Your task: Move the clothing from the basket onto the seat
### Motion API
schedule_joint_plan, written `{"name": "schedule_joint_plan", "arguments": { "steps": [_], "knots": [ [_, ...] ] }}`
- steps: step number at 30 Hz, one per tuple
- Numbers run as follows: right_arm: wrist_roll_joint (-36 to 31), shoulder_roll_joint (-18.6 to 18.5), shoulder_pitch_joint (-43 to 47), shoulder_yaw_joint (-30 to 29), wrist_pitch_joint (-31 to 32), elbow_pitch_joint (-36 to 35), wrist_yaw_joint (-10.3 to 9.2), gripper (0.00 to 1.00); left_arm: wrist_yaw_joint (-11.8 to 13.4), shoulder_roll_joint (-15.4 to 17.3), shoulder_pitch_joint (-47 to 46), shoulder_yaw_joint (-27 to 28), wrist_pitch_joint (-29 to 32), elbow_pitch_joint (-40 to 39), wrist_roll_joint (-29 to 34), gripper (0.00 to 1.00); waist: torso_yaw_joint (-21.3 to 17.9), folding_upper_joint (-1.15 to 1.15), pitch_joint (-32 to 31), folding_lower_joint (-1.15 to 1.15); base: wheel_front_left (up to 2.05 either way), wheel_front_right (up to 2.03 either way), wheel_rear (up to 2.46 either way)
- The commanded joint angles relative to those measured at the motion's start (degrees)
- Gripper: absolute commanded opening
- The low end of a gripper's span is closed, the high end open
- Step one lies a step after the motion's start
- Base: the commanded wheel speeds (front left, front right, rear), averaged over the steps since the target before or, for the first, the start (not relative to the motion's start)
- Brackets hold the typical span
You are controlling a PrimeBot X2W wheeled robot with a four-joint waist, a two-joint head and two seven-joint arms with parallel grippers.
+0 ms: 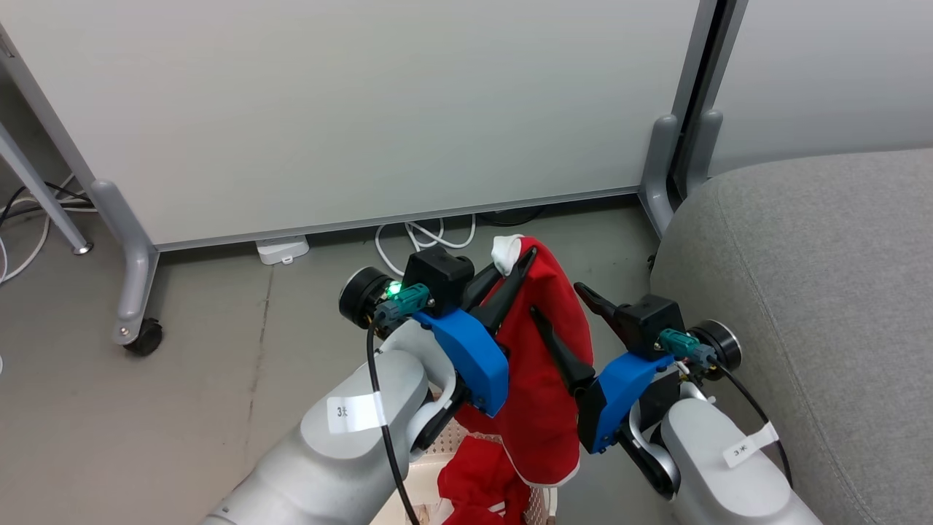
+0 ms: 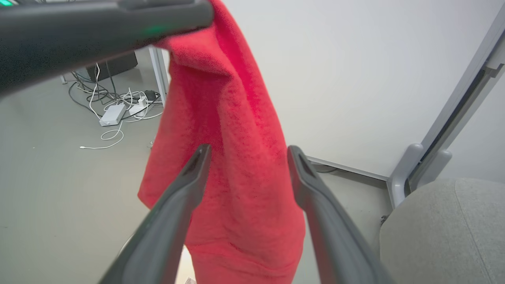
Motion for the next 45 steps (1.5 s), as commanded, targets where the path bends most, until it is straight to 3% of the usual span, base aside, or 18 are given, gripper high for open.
{"name": "schedule_joint_plan", "arguments": {
  "steps": [1, 16, 28, 29, 30, 31, 32, 45],
  "knots": [
    [0.77, -0.12, -1.53, 0.44, -0.55, 0.92, 0.01, 1.0, -0.12, 0.09, -0.67, -0.2, -0.4, -0.21, -0.38, 0.0, 0.14, 0.0, 0.01, -0.01, 0.0, 0.0, 0.0],
    [9.73, -0.12, -9.81, 8.96, -2.91, 13.65, 0.01, 1.0, -0.12, 0.0, -1.32, -3.03, -0.42, -2.12, -3.13, 0.0, 0.96, 0.0, 0.03, -0.01, 0.0, 0.0, 0.0],
    [17.38, -0.12, -12.15, 17.28, -4.39, 19.26, 0.01, 1.0, -0.12, 0.85, -0.56, -2.7, -0.44, -3.88, -3.46, 0.0, 1.19, 0.0, -0.59, -0.01, 0.0, 0.0, 0.0],
    [17.91, -0.12, -12.07, 17.84, -4.51, 19.5, 0.01, 0.93, -0.12, 0.93, -0.33, -2.6, -0.44, -3.84, -3.47, 0.0, 1.15, 0.0, -0.69, -0.01, 0.0, 0.0, 0.0],
    [18.56, -0.12, -12.06, 18.28, -4.55, 19.72, 0.01, 0.43, -0.12, 0.96, -0.15, -2.54, -0.44, -3.78, -3.46, 0.0, 1.1, 0.0, -0.77, -0.01, 0.0, 0.0, 0.0],
    [19.0, -0.12, -12.22, 18.58, -4.84, 19.96, 0.01, 0.09, -0.12, 0.99, -0.06, -2.44, -0.44, -3.71, -3.48, 0.0, 1.04, 0.0, -0.82, -0.01, 0.0, 0.0, 0.0],
    [19.27, -0.12, -12.42, 18.86, -5.11, 20.15, 0.01, 0.0, -0.12, 1.02, 0.0, -2.34, -0.44, -3.65, -3.41, 0.0, 0.98, 0.0, -0.85, -0.01, 0.0, 0.0, 0.0],
    [21.84, -0.11, -13.91, 20.18, -6.83, 22.24, 0.01, 0.0, -0.12, 1.07, 0.37, -1.19, -0.43, -2.3, -2.46, 0.0, 0.41, 0.0, -0.67, -0.01, 0.0, 0.0, 0.0]
  ]
}}
